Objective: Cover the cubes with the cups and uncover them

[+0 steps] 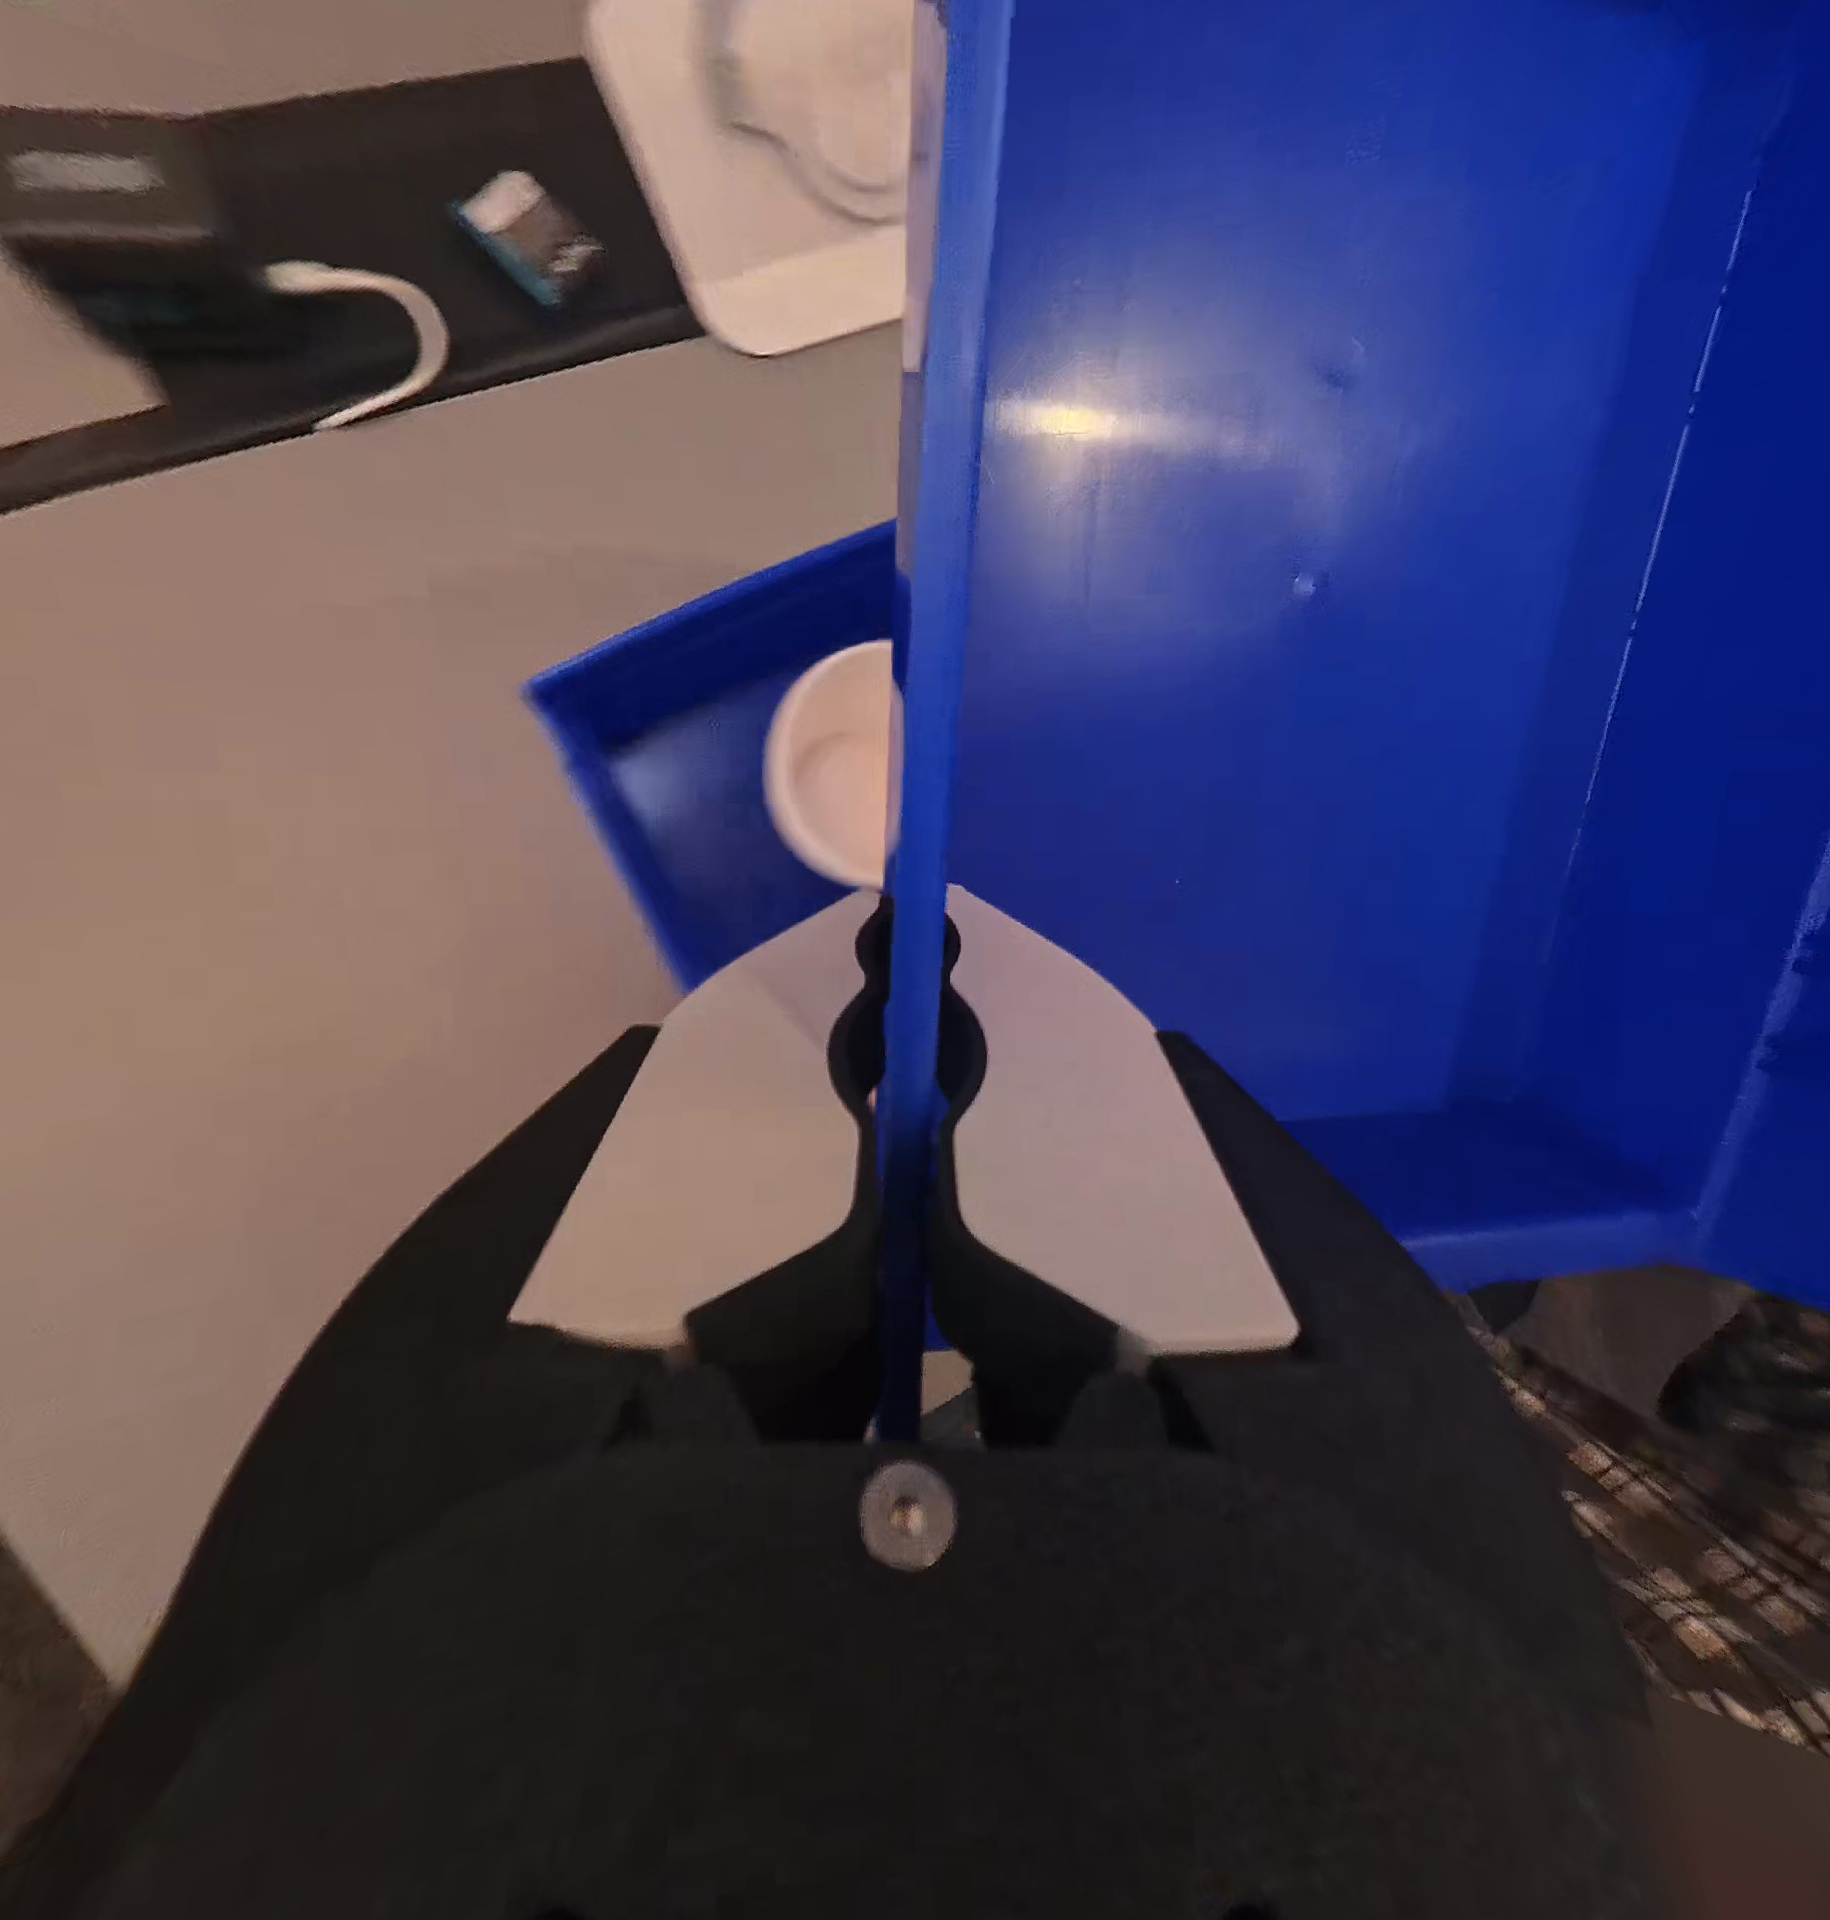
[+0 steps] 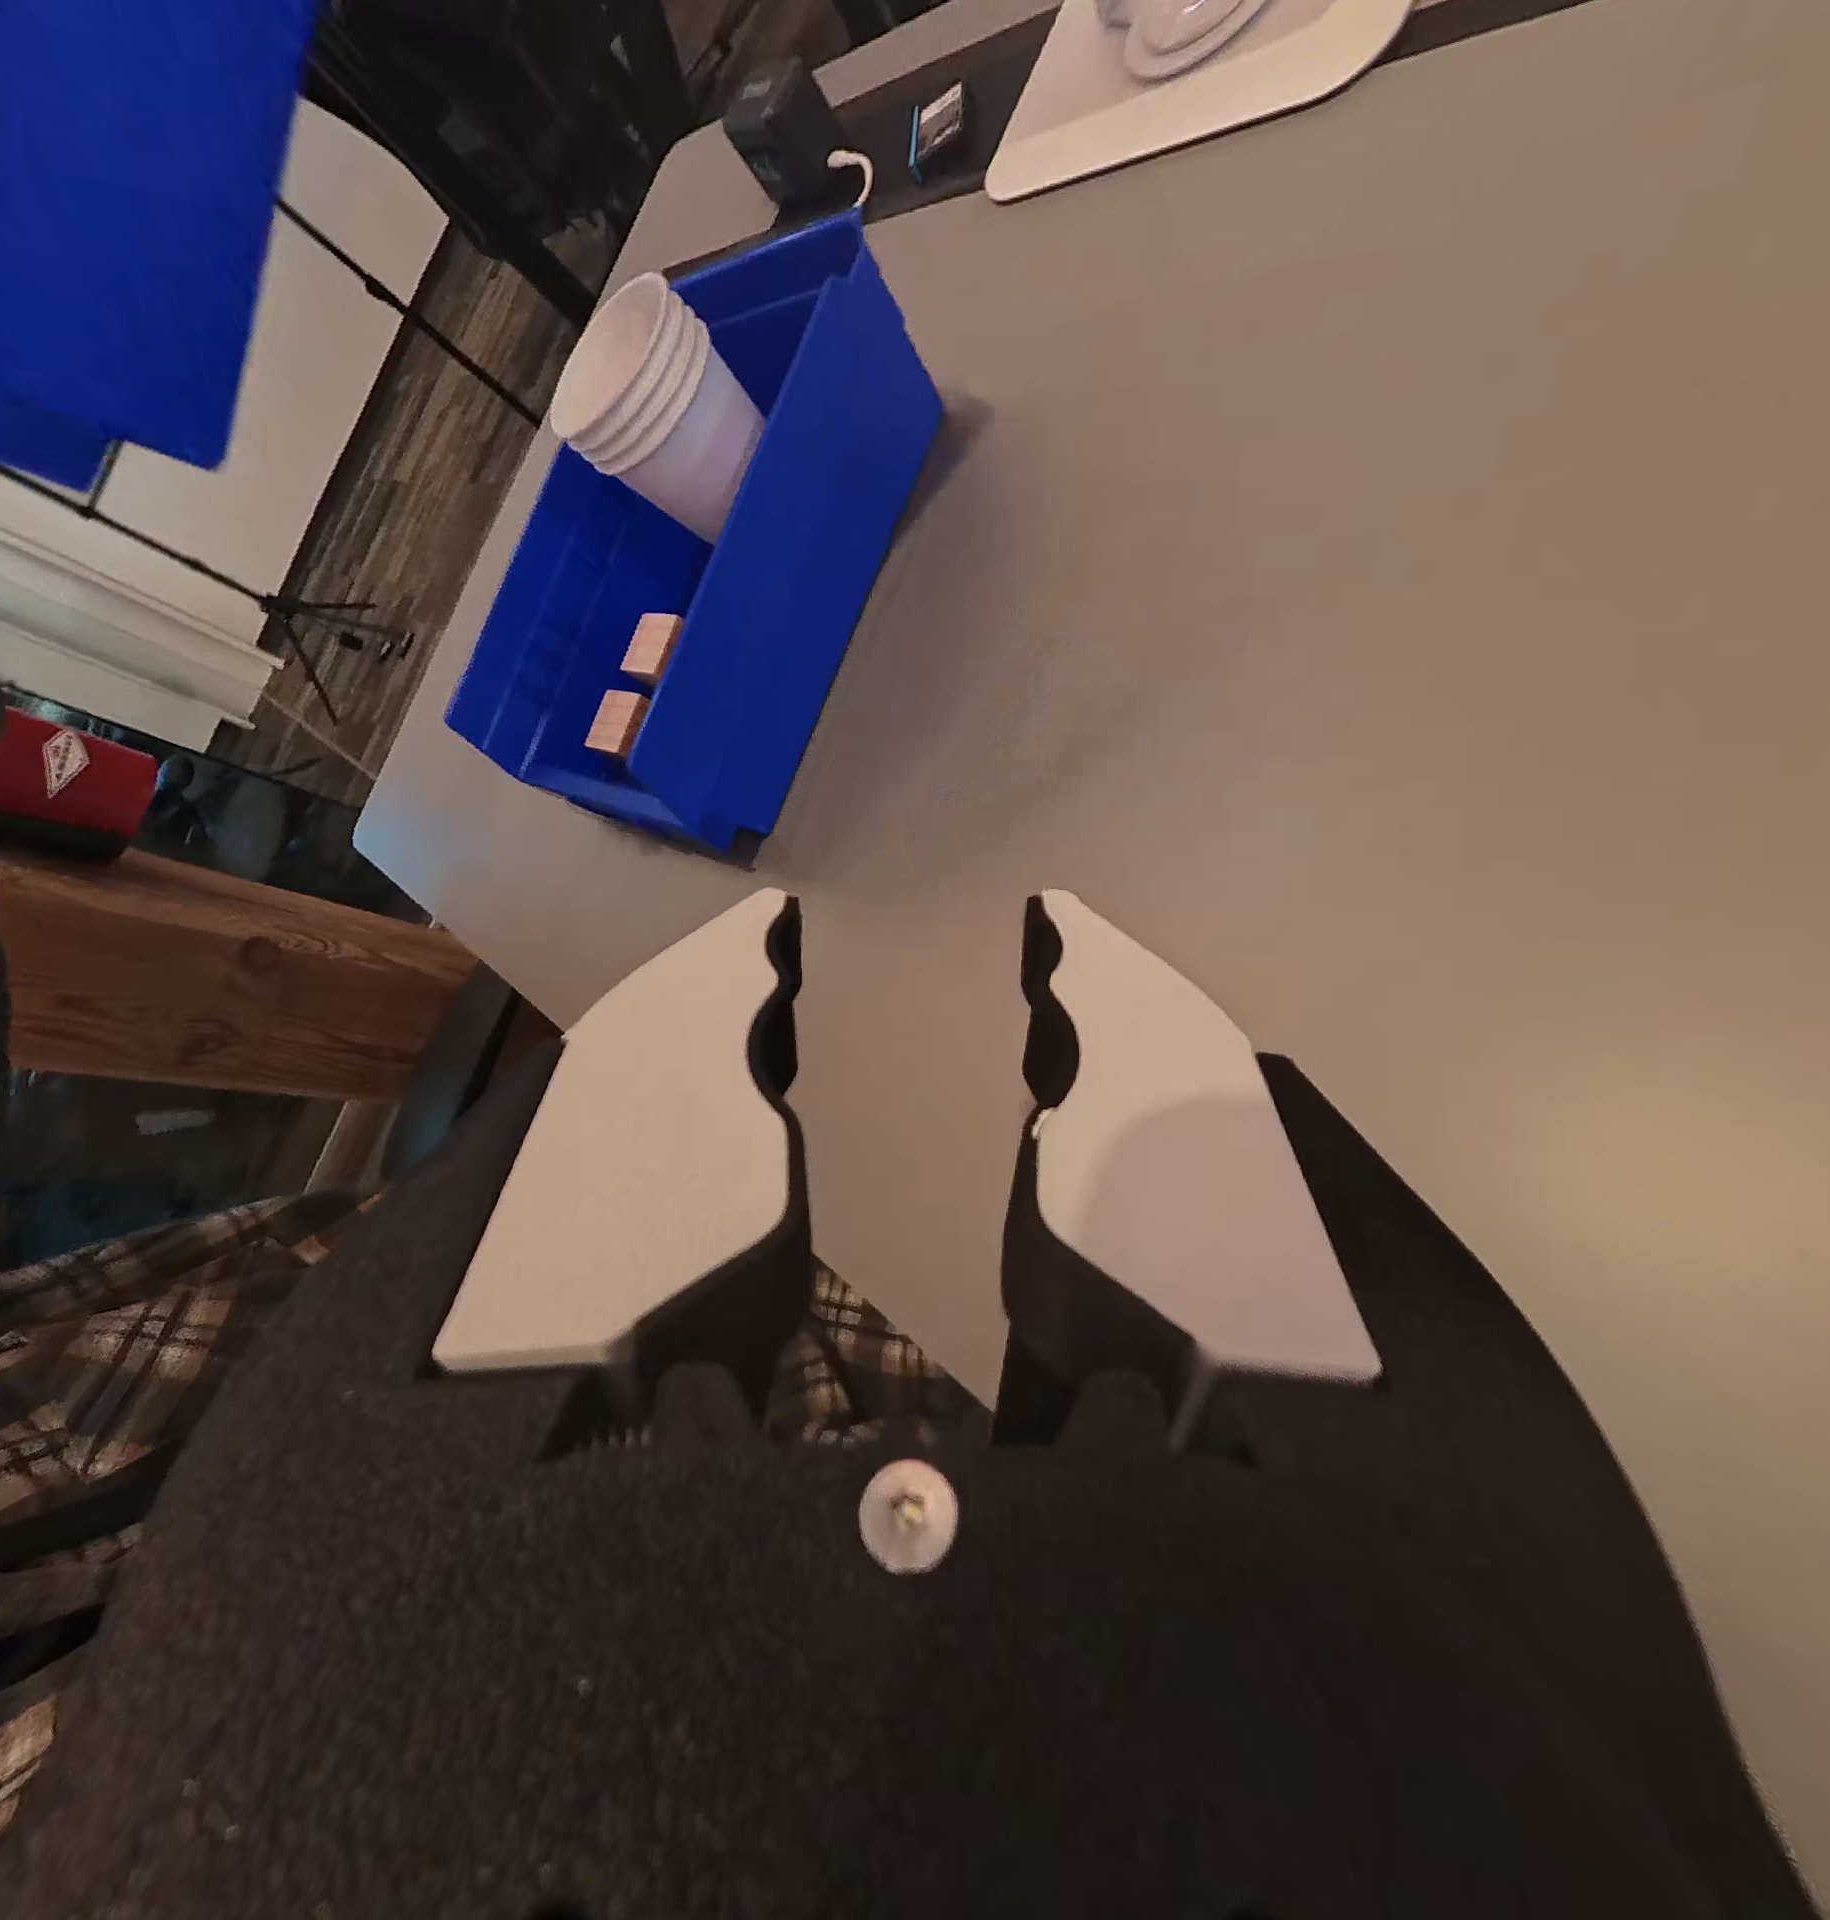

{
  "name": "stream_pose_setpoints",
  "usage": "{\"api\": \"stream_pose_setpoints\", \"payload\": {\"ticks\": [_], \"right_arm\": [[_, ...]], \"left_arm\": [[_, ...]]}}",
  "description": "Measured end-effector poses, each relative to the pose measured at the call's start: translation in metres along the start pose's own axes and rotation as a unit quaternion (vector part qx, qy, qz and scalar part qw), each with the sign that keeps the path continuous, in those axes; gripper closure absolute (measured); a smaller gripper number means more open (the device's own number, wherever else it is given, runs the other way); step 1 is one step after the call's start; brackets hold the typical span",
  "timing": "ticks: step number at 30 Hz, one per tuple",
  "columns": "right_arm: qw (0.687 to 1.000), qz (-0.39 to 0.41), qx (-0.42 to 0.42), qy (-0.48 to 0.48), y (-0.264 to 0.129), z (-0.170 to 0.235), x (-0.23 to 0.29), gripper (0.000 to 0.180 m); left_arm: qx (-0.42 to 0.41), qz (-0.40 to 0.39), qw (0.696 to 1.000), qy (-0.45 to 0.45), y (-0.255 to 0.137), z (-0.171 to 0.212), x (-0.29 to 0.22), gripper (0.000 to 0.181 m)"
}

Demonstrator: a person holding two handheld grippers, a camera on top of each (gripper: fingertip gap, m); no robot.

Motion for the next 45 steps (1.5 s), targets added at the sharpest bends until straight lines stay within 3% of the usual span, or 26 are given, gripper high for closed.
{"api": "stream_pose_setpoints", "payload": {"ticks": [6, 12, 20, 29, 33, 36, 41, 45], "right_arm": [[0.999, 0.032, -0.030, 0.012, -0.052, 0.013, -0.008, 0.137], [0.997, 0.046, -0.049, 0.034, -0.083, 0.026, -0.028, 0.137], [0.997, 0.036, -0.049, 0.049, -0.082, 0.031, -0.049, 0.135], [0.996, 0.059, -0.021, 0.063, -0.072, 0.030, -0.061, 0.121], [0.992, 0.093, 0.003, 0.087, -0.064, 0.026, -0.065, 0.099], [0.985, 0.126, 0.036, 0.110, -0.053, 0.023, -0.068, 0.088], [0.969, 0.160, 0.092, 0.161, -0.021, 0.013, -0.080, 0.090], [0.953, 0.181, 0.135, 0.204, 0.008, 0.004, -0.091, 0.090]], "left_arm": [[0.044, 0.027, 0.994, 0.101, 0.074, -0.034, -0.140, 0.176], [0.095, 0.034, 0.985, 0.143, 0.153, -0.030, -0.224, 0.176], [0.145, 0.014, 0.977, 0.157, 0.234, 0.001, -0.273, 0.176], [0.126, 0.027, 0.979, 0.158, 0.269, 0.040, -0.282, 0.174], [0.100, 0.077, 0.983, 0.135, 0.264, 0.046, -0.281, 0.164], [0.057, 0.111, 0.983, 0.132, 0.242, 0.042, -0.282, 0.141], [-0.083, 0.193, 0.969, 0.130, 0.164, 0.032, -0.279, 0.098], [-0.198, 0.256, 0.938, 0.122, 0.086, 0.057, -0.245, 0.088]]}}
Point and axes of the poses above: each gripper's, where its closed fingertips meet, y out along the fingers, z out of its underside, x = y × z across the jaws, the point moved 8 cm from there along -y, back along the fingers, and after that the axes turned 15 degrees about -z, right-handed, at the moved point
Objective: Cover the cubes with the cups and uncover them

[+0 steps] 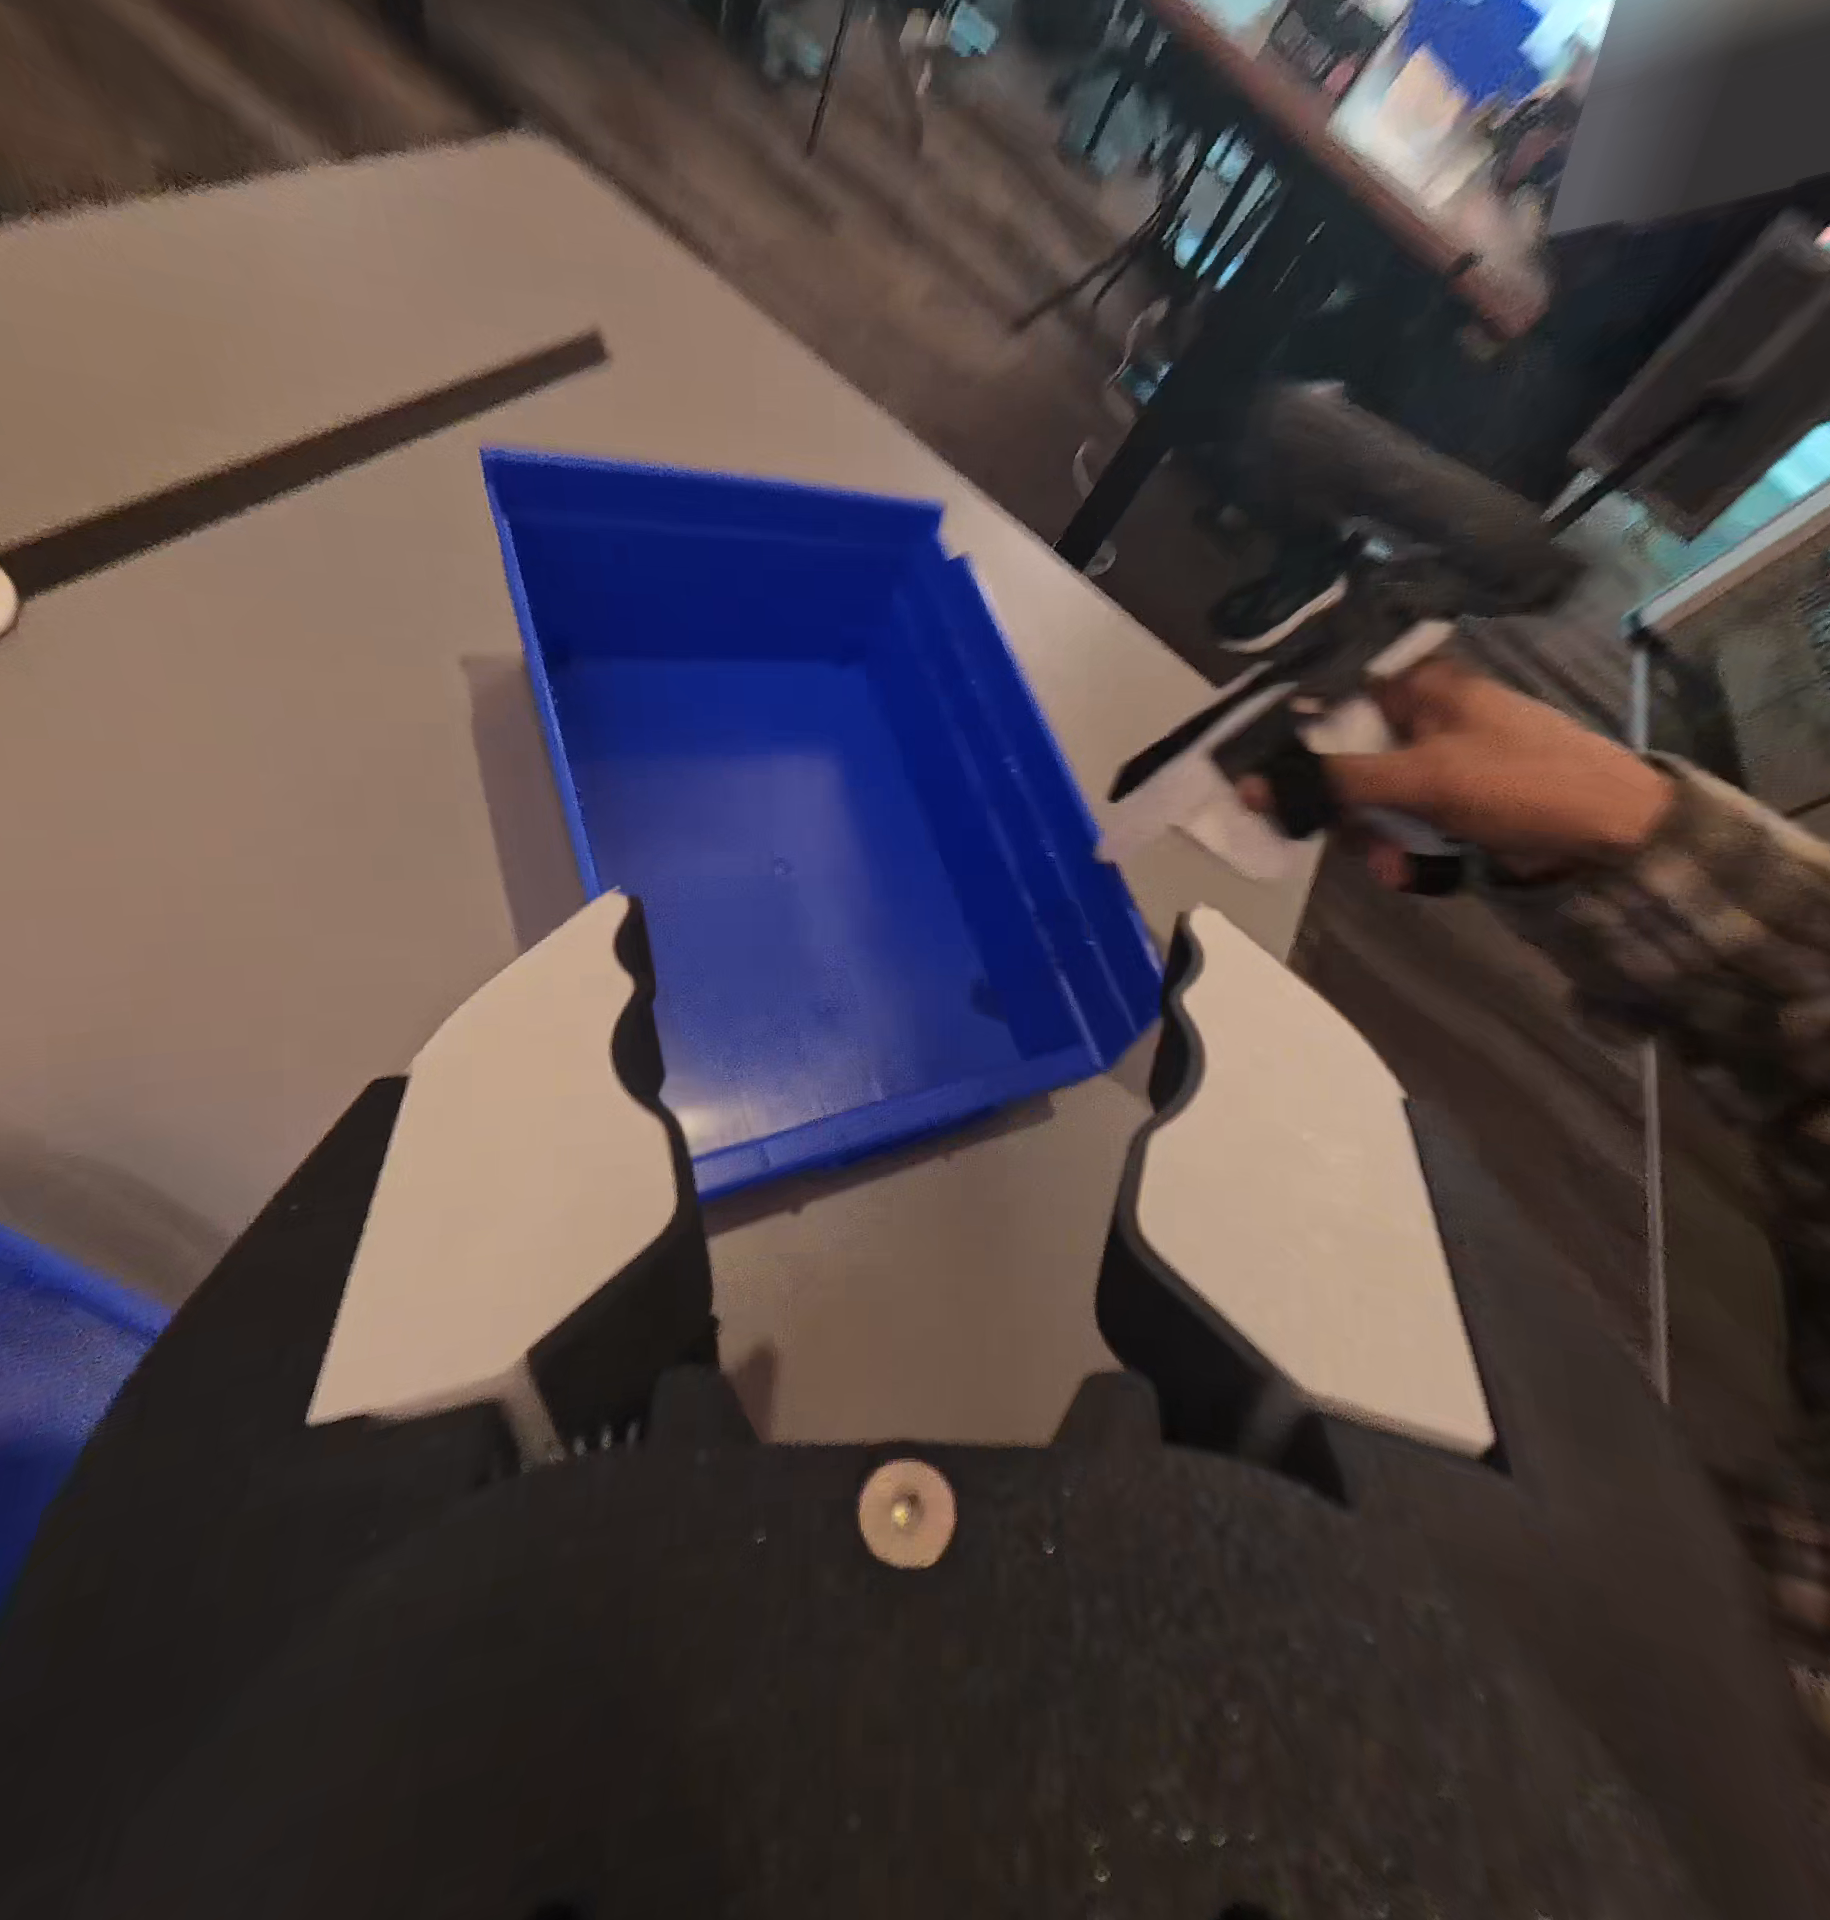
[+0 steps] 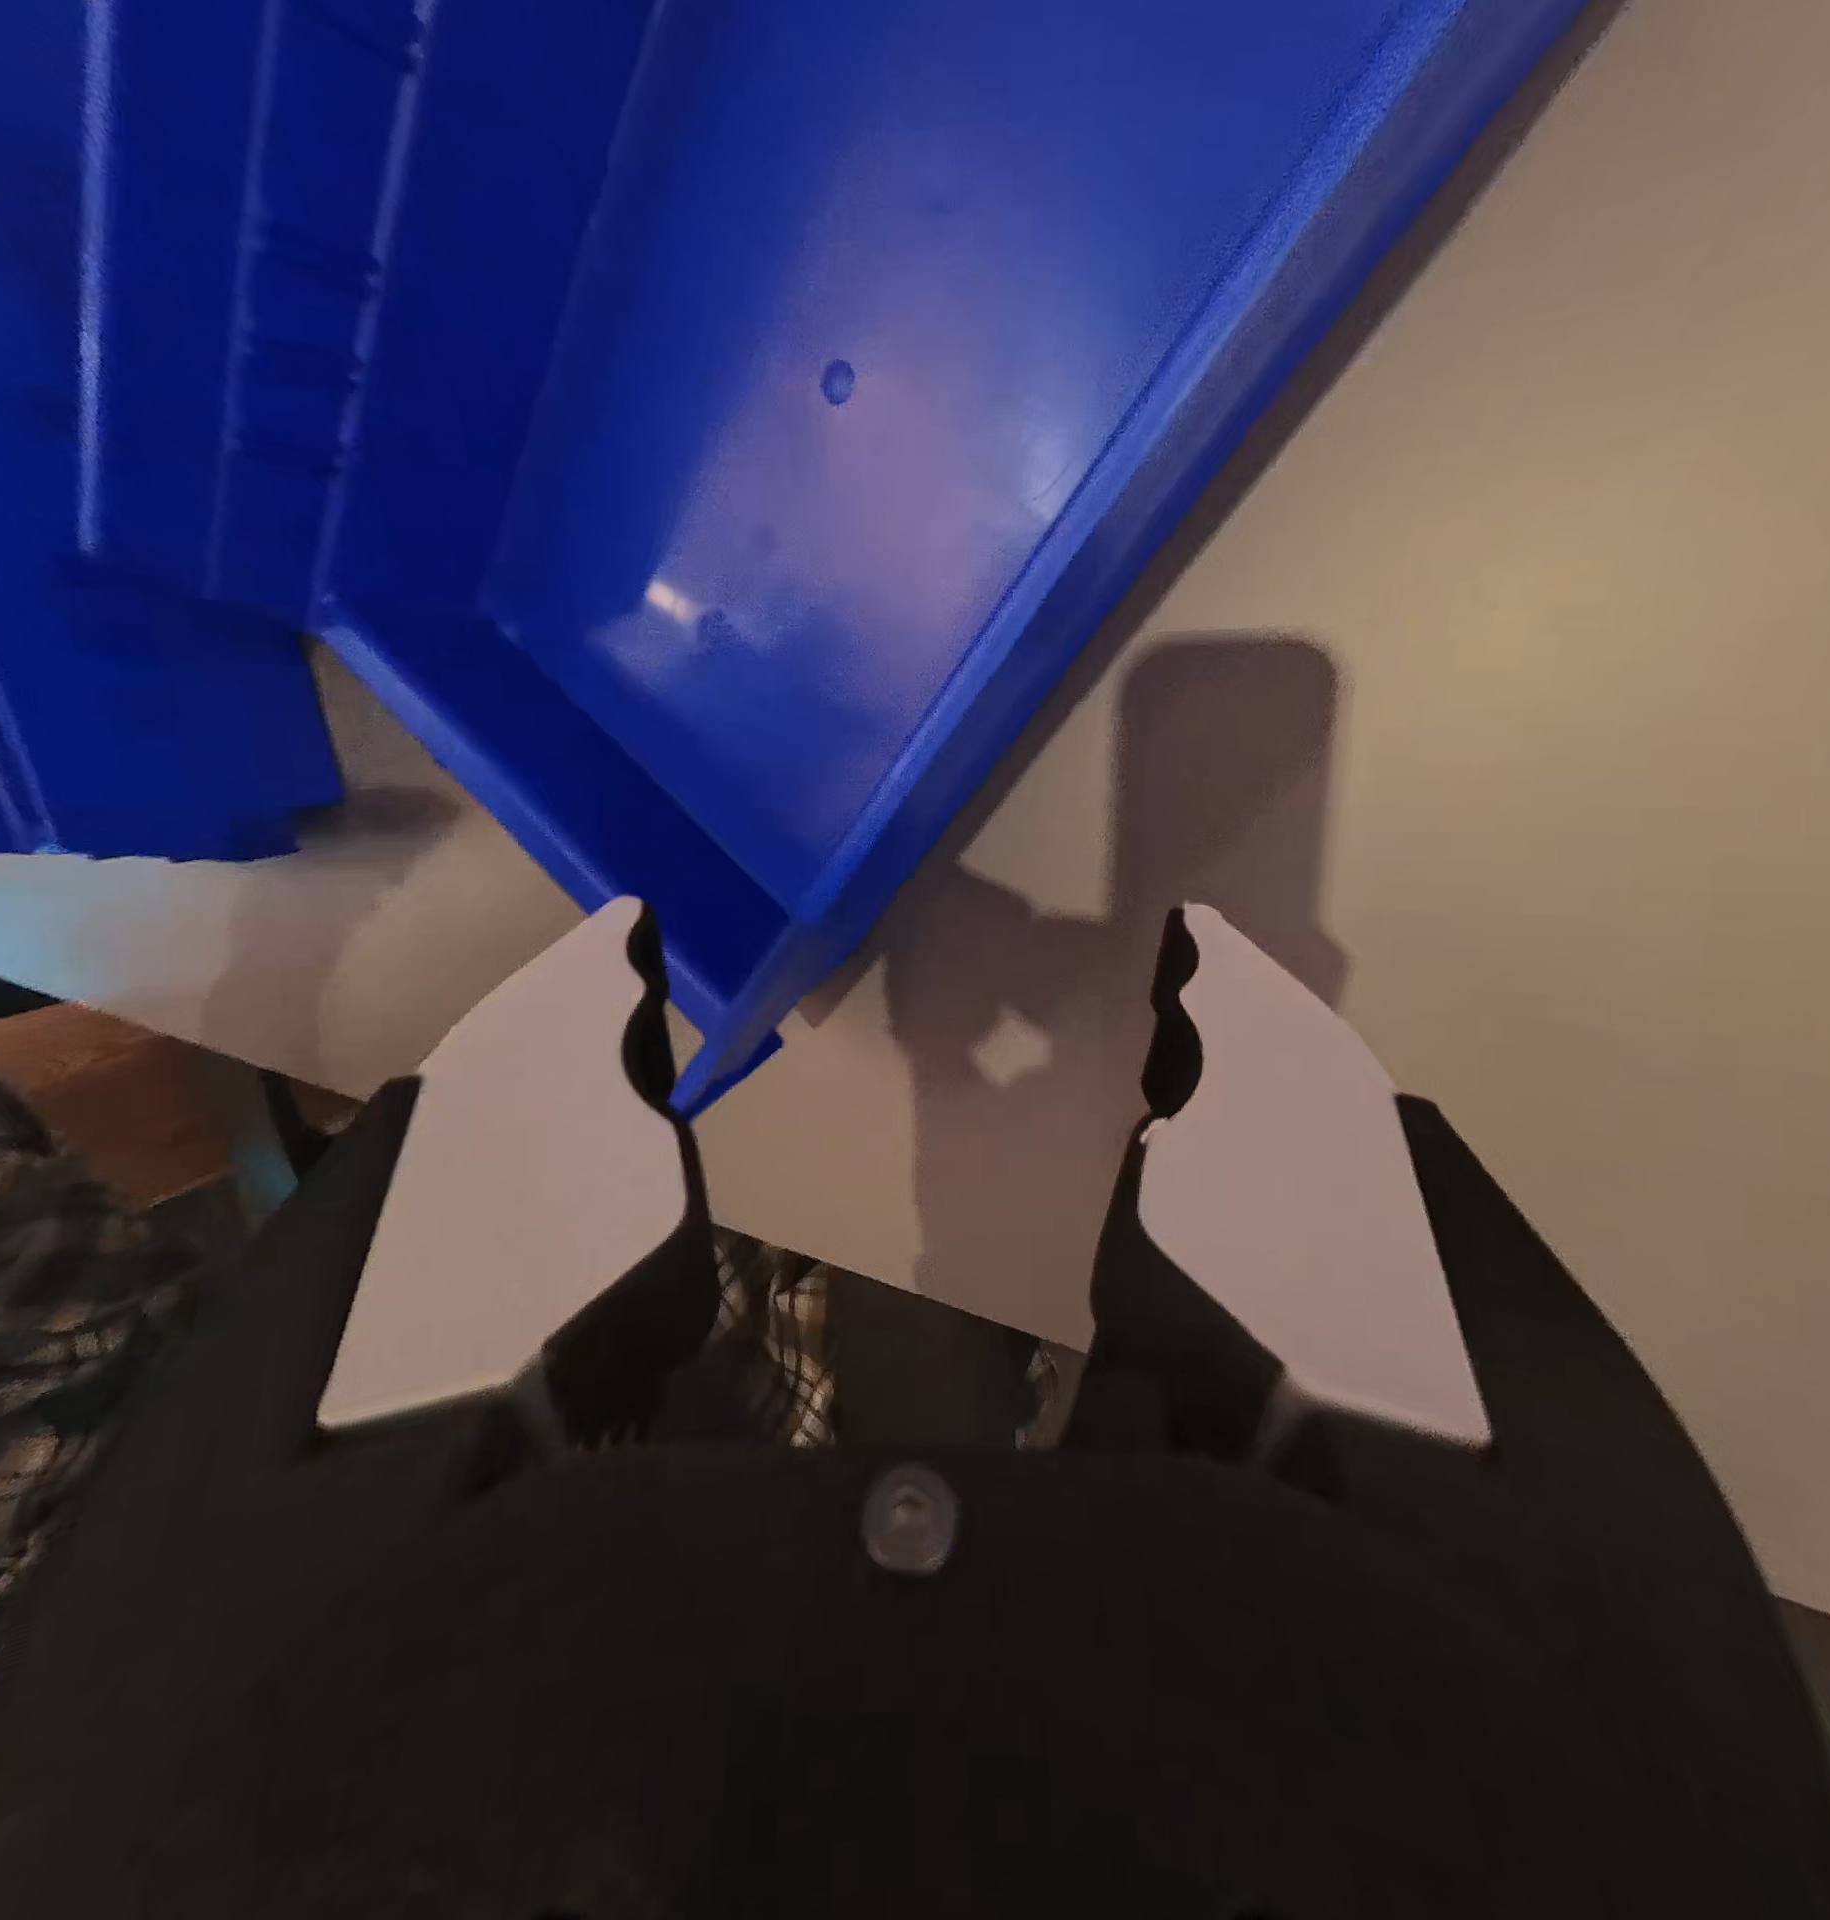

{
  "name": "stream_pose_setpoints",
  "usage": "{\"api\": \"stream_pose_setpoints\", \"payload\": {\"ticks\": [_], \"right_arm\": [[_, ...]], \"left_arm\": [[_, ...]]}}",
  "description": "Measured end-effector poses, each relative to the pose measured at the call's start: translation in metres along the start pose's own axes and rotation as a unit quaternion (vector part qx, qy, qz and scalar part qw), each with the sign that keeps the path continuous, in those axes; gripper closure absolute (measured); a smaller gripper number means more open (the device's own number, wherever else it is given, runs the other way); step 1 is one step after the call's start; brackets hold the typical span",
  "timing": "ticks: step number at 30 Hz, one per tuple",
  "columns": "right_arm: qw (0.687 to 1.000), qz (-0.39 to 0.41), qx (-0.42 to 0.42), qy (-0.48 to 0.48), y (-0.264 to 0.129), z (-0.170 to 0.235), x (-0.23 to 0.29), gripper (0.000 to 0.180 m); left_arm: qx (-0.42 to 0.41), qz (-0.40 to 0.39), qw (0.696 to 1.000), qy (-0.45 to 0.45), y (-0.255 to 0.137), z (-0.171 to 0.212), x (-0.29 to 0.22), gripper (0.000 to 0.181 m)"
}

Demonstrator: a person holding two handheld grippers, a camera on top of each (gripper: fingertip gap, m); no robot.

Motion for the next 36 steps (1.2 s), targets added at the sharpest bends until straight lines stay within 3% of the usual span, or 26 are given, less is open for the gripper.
{"api": "stream_pose_setpoints", "payload": {"ticks": [4, 7, 11, 13, 21, 36], "right_arm": [[0.998, 0.048, 0.027, 0.036, 0.016, -0.013, -0.001, 0.091], [0.994, 0.078, 0.053, 0.063, 0.029, -0.017, -0.005, 0.104], [0.987, 0.091, 0.076, 0.105, 0.043, -0.019, -0.008, 0.137], [0.987, 0.090, 0.074, 0.115, 0.046, -0.022, -0.006, 0.164], [0.972, 0.189, 0.077, 0.114, 0.018, -0.042, -0.041, 0.174], [0.972, 0.205, 0.098, 0.061, -0.065, -0.085, -0.147, 0.174]], "left_arm": [[-0.075, 0.029, 0.997, 0.002, -0.094, 0.039, 0.010, 0.085], [-0.124, 0.016, 0.992, 0.000, -0.153, 0.078, 0.026, 0.086], [-0.184, -0.021, 0.983, -0.010, -0.208, 0.116, 0.049, 0.090], [-0.203, -0.033, 0.979, -0.013, -0.225, 0.127, 0.057, 0.091], [-0.206, -0.043, 0.978, -0.012, -0.235, 0.149, 0.078, 0.097], [-0.199, -0.058, 0.978, -0.032, -0.202, 0.146, 0.105, 0.101]]}}
Point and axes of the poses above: each gripper's, where its closed fingertips meet, y out along the fingers, z out of its underside, x = y × z across the jaws, the point moved 8 cm from there along -y, back along the fingers, and after that the axes turned 15 degrees about -z, right-handed, at the moved point
